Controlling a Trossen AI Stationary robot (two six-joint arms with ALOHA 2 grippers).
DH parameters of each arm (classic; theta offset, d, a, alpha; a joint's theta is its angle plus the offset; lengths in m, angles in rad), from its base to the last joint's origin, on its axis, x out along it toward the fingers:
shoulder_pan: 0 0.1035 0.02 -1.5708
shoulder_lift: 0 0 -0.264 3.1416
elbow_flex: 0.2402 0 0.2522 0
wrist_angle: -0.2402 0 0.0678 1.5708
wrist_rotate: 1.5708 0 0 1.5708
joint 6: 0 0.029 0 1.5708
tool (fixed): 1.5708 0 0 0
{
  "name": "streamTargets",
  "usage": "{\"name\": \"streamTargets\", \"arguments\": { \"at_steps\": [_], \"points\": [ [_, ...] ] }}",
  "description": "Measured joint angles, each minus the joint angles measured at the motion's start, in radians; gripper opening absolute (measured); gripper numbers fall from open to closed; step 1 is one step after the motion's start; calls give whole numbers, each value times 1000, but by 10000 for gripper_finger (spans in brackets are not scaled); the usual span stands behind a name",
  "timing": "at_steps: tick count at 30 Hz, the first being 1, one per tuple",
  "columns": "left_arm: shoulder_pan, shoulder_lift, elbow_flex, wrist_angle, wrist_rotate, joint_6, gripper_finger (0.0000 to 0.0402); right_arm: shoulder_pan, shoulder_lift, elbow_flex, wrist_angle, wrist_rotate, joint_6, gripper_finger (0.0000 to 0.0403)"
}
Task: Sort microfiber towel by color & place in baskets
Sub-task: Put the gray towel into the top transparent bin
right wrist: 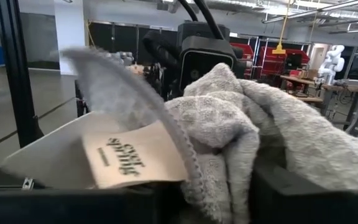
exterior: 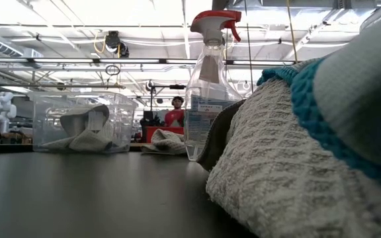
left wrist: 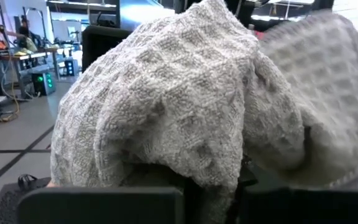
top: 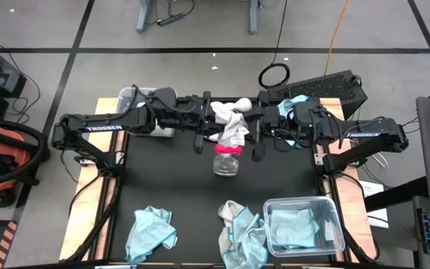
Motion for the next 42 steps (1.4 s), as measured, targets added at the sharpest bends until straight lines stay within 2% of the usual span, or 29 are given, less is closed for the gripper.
{"name": "streamTargets", "arguments": {
  "at_steps": [6,13,19,23,32,42],
  "points": [
    [36,-10,-1,-25,0,5,37,0,-13,-1,-48,53,0,198],
    [86,-58,2,-72,0,33,37,1,-75,-4,-202,167,5,227],
    [150,-109,1,-169,-11,77,37,1,-137,-4,-298,241,22,230],
    [198,-147,2,-269,-56,120,37,1,-170,-4,-374,279,51,231],
    [316,-214,2,-458,-137,216,37,1,-222,-4,-491,281,119,231],
    [447,-273,1,-690,-170,267,37,1,-253,-3,-533,280,136,231]
  ]
}}
